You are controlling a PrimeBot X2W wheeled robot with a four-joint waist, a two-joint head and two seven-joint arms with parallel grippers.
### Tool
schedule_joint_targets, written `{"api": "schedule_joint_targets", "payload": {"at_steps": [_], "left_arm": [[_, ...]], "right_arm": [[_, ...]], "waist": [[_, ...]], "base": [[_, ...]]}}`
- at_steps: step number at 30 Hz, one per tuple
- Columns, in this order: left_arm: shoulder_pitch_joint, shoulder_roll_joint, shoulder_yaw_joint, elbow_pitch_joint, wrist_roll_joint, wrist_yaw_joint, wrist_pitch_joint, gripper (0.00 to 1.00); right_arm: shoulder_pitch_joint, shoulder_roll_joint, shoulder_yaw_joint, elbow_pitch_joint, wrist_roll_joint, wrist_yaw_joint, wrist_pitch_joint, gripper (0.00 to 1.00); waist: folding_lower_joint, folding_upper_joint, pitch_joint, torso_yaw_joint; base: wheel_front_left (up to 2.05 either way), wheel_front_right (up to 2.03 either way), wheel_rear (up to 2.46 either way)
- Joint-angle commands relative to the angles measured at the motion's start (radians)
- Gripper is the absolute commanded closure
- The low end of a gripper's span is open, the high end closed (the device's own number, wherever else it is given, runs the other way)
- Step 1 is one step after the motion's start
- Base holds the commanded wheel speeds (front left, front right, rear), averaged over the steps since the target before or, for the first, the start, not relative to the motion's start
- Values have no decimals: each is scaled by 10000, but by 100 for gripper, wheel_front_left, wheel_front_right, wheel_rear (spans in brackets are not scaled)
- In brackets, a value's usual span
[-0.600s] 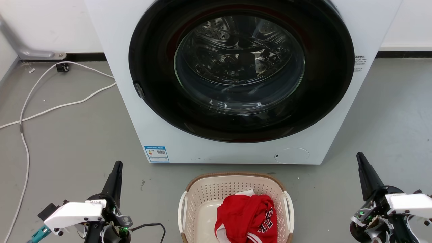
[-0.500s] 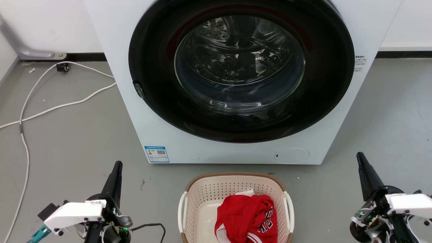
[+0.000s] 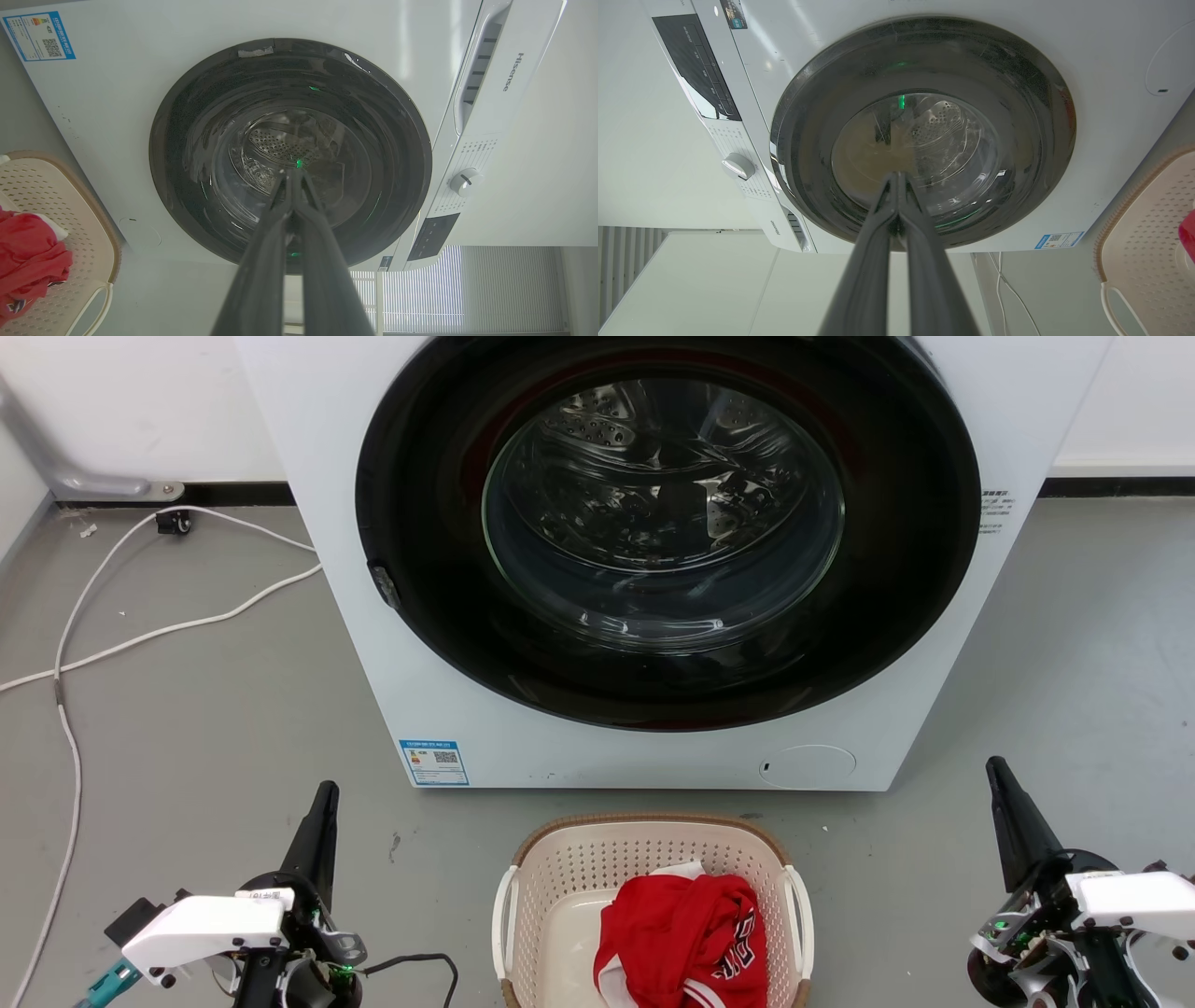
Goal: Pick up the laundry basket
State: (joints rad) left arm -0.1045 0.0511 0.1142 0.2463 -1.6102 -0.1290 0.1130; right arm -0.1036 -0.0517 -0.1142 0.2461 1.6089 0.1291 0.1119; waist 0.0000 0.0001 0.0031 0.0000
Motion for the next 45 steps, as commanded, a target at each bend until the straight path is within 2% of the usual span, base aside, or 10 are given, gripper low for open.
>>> {"api": "schedule_joint_targets", "payload": {"at_steps": [1, 17, 18, 27, 34, 40, 45], "left_arm": [[-109, -3, 32, 10, 50, -34, 37, 100], [-109, -3, 31, 10, 51, -34, 38, 100], [0, 0, 1, 0, 0, 0, -1, 0], [79, -24, -596, 191, -90, 8, -451, 0], [29, -21, -1083, 2, 229, 5, -783, 0], [-35, -9, -1461, -101, 1041, 2, -1045, 0], [-78, 36, -1755, -178, 2339, 0, -1249, 0]], "right_arm": [[-129, 25, 6, 9, -18, 30, 15, 100], [-129, 25, 7, 9, -17, 30, 15, 100], [0, 0, 0, 2, 0, 0, -1, 0], [221, 7, 241, -10, -95, 2, -412, 0], [258, -85, 481, -143, -489, 4, -768, 0], [257, -172, 623, -258, -1296, 5, -1041, 0], [303, -177, 651, -432, -2270, 6, -1245, 0]], "waist": [[0, -1, 0, 0], [0, -1, 0, 0], [0, -1, 0, 0], [0, -1, -11, 4], [0, -1, -20, 16], [0, -1, -36, 30], [0, -1, -55, 40]], "base": [[0, 0, 0], [0, 0, 0], [0, 0, 0], [0, 0, 0], [0, 0, 0], [0, 0, 0], [0, 0, 0]]}}
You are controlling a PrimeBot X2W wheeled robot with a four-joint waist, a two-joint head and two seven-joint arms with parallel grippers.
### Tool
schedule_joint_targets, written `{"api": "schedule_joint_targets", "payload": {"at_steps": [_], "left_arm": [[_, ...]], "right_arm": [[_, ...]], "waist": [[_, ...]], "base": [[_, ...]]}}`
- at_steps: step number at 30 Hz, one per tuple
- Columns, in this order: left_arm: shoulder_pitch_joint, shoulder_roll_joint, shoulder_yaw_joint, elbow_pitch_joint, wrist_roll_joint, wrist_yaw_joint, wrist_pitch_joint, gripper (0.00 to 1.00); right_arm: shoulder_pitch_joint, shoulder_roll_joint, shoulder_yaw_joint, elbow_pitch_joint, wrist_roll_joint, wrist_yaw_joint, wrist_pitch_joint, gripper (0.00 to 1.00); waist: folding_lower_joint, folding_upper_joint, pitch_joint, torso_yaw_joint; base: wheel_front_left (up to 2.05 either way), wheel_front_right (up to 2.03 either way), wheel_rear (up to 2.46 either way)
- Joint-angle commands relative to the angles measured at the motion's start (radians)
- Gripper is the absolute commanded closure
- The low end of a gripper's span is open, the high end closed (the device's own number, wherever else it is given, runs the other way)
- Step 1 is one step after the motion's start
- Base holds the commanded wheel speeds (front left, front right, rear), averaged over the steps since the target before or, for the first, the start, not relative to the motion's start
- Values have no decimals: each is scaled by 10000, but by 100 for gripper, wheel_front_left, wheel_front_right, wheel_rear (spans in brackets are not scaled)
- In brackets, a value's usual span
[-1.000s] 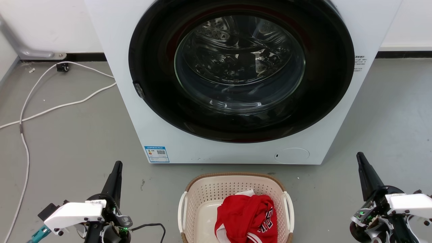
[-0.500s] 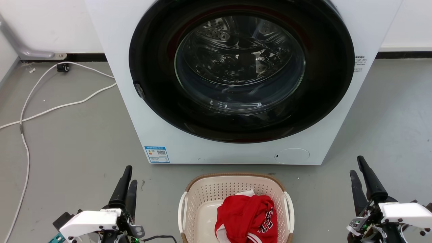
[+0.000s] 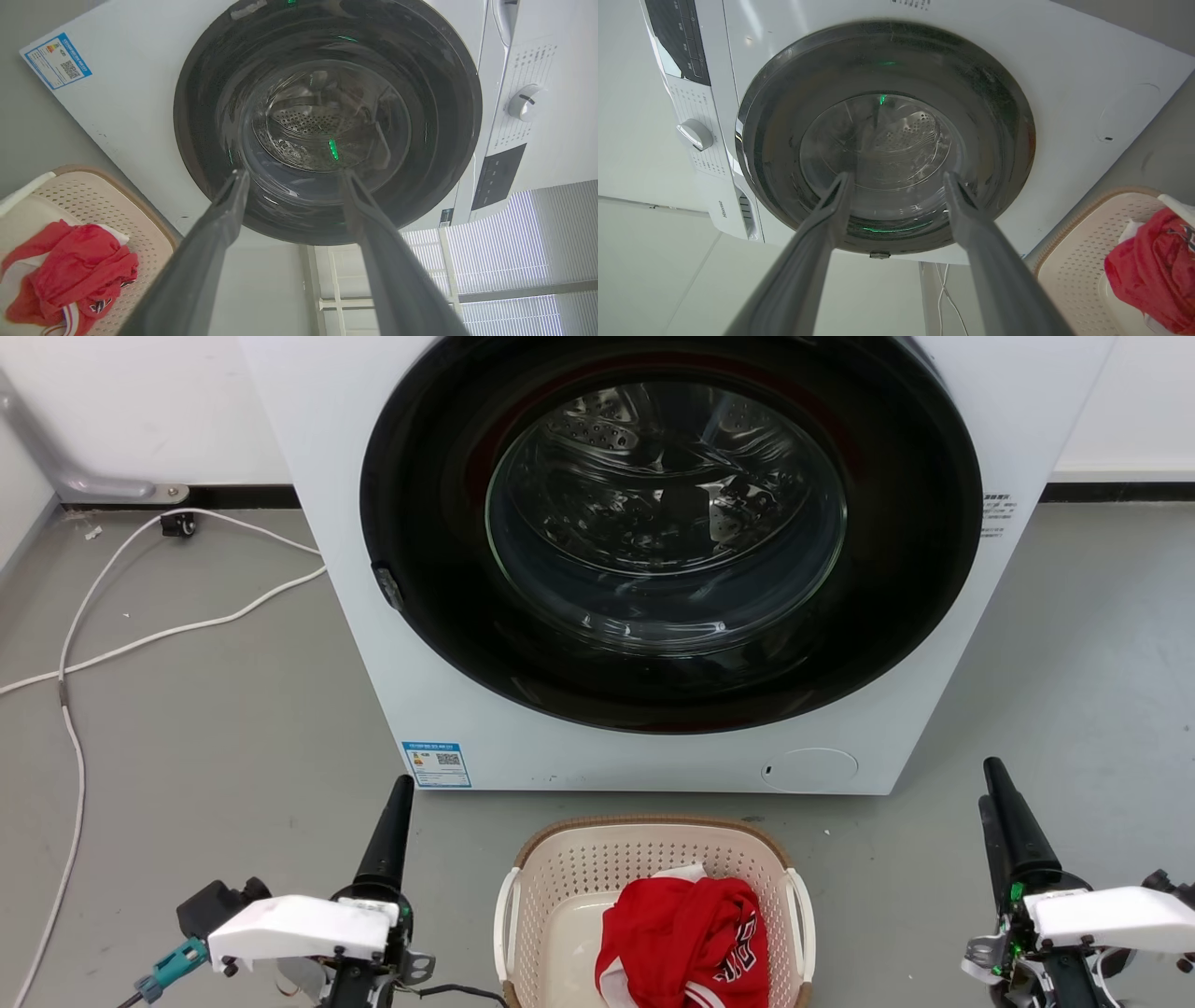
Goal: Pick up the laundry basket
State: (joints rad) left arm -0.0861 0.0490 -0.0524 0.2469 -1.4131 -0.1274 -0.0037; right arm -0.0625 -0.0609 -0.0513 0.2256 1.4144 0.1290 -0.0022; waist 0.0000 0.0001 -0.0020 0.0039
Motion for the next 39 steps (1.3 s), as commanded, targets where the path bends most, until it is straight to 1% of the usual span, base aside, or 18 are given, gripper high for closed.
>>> {"api": "schedule_joint_targets", "payload": {"at_steps": [1, 4, 9, 14, 22, 31, 39], "left_arm": [[-261, 53, -121, -215, 627, -16, -122, 0], [-246, 33, -135, -325, 1400, -17, -237, 0], [-191, 11, -70, -508, 2698, -20, -424, 0], [-139, 8, -150, -565, 3790, -11, -601, 0], [-174, 10, -447, -511, 5619, 195, -867, 0], [-245, 11, -682, -382, 7082, 356, -1113, 0], [-298, 14, -854, -299, 8284, 425, -1347, 0]], "right_arm": [[-94, -86, -2, -260, -593, 9, -142, 0], [-62, -168, 5, -326, -1715, 9, -258, 0], [-35, -84, -76, -447, -3436, 10, -451, 0], [15, -16, -129, -565, -4903, 12, -621, 0], [131, 3, -127, -656, -6968, 14, -892, 0], [203, 31, -187, -504, -8518, 15, -1134, 0], [239, 70, -199, -495, -9594, 17, -1357, 0]], "waist": [[0, -1, -7, 2], [0, -1, -14, 2], [0, -1, -21, 3], [0, -1, -36, 16], [0, -1, -69, 32], [0, -1, -87, 39], [0, -1, -96, 45]], "base": [[0, 0, 0], [0, 0, 0], [0, 0, 0], [0, 0, 0], [0, 0, 0], [0, 0, 0], [0, 0, 0]]}}
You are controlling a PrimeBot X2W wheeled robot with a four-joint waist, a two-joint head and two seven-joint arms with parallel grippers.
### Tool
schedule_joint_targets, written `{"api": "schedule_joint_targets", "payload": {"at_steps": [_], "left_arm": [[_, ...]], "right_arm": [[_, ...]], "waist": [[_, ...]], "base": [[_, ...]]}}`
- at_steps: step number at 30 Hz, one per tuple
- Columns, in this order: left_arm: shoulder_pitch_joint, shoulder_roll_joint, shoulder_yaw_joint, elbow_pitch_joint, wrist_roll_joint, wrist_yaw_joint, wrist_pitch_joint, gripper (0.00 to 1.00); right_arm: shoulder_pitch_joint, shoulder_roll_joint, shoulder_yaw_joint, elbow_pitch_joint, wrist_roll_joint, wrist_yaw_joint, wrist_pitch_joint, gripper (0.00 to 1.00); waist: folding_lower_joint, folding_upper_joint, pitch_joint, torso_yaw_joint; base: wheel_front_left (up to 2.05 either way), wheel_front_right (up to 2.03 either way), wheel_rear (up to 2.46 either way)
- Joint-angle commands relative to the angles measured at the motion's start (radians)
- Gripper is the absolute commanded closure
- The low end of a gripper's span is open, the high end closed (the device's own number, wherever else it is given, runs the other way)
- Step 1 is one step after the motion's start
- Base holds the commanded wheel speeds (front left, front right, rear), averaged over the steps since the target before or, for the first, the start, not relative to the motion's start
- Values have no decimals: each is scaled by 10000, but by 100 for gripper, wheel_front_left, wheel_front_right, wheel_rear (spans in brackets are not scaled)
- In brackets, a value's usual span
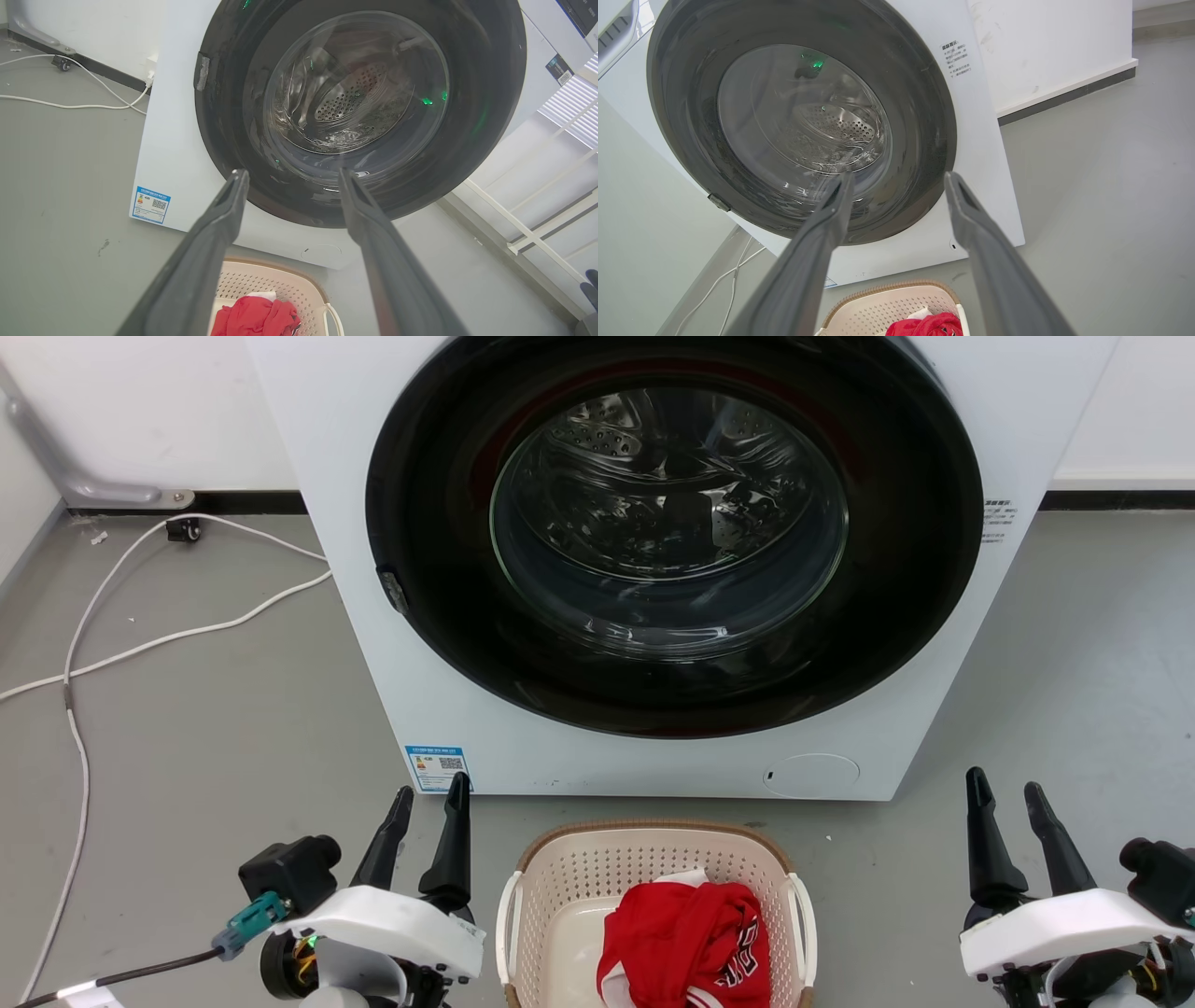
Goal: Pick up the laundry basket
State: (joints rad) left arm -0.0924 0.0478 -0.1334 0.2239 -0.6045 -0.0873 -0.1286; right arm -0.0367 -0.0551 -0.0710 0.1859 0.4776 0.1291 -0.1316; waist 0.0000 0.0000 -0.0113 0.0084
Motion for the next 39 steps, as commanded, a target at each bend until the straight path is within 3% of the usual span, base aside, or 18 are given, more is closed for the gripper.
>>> {"api": "schedule_joint_targets", "payload": {"at_steps": [1, 19, 39], "left_arm": [[-235, 26, -65, -64, 337, 30, -117, 0], [-223, 31, -403, 204, 2259, 167, -623, 0], [-303, 34, -731, 596, 3673, 252, -1042, 0]], "right_arm": [[-11, 16, 8, -97, -344, 15, -91, 0], [134, 51, 226, -14, -2344, 18, -418, 0], [235, 56, 250, 243, -3195, 21, -554, 0]], "waist": [[0, 0, -8, 0], [0, 0, -101, 32], [0, 0, -160, 77]], "base": [[0, 0, 0], [0, 0, 0], [0, 0, 0]]}}
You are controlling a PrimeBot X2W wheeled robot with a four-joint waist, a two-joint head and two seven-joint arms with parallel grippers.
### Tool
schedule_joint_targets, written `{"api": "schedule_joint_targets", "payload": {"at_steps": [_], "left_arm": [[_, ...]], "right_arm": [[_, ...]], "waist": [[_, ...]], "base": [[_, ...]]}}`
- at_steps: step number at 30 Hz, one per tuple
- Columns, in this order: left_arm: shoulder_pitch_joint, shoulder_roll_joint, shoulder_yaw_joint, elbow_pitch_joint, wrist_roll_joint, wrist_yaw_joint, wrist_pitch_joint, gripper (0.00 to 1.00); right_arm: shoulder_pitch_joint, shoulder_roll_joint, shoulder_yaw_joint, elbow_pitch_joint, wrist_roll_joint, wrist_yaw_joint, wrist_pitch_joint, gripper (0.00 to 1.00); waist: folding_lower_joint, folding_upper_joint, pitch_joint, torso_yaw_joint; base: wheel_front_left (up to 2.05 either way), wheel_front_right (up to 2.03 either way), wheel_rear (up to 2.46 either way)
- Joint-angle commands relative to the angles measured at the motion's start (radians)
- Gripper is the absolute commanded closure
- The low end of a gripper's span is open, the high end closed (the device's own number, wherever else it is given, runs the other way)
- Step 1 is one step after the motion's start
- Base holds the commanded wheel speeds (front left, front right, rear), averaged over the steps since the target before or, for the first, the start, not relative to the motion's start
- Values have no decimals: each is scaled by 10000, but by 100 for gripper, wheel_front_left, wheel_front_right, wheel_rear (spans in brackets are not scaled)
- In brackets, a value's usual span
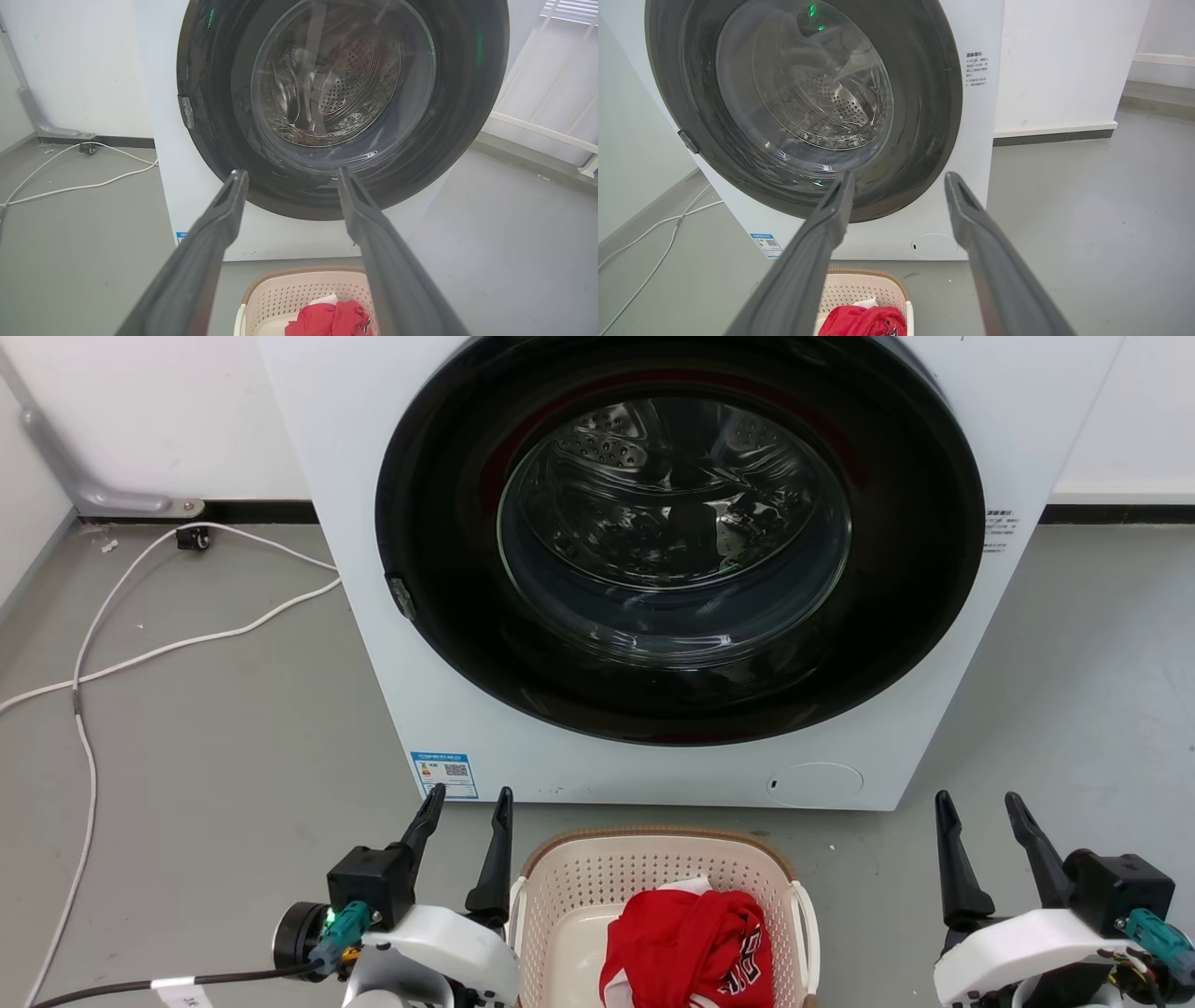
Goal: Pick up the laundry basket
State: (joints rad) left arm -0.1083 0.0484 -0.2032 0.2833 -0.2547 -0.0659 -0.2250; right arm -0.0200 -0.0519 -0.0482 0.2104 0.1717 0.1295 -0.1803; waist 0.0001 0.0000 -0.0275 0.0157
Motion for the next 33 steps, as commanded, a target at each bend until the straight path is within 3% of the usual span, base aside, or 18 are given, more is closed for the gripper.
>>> {"api": "schedule_joint_targets", "payload": {"at_steps": [1, 18, 33], "left_arm": [[-152, 29, -42, 20, 239, 40, -98, 0], [-268, 31, -255, 242, 1194, 101, -427, 0], [-301, 29, -151, 312, 1042, 90, -428, 0]], "right_arm": [[72, 23, 22, 17, -139, 17, -74, 0], [72, 25, -18, 138, -1189, 11, -329, 0], [-37, 26, -41, 234, -928, 11, -410, 0]], "waist": [[0, 0, 0, 6], [-1, 0, 23, 59], [-1, 0, 45, 68]], "base": [[0, 0, 0], [0, 0, 0], [0, 0, 0]]}}
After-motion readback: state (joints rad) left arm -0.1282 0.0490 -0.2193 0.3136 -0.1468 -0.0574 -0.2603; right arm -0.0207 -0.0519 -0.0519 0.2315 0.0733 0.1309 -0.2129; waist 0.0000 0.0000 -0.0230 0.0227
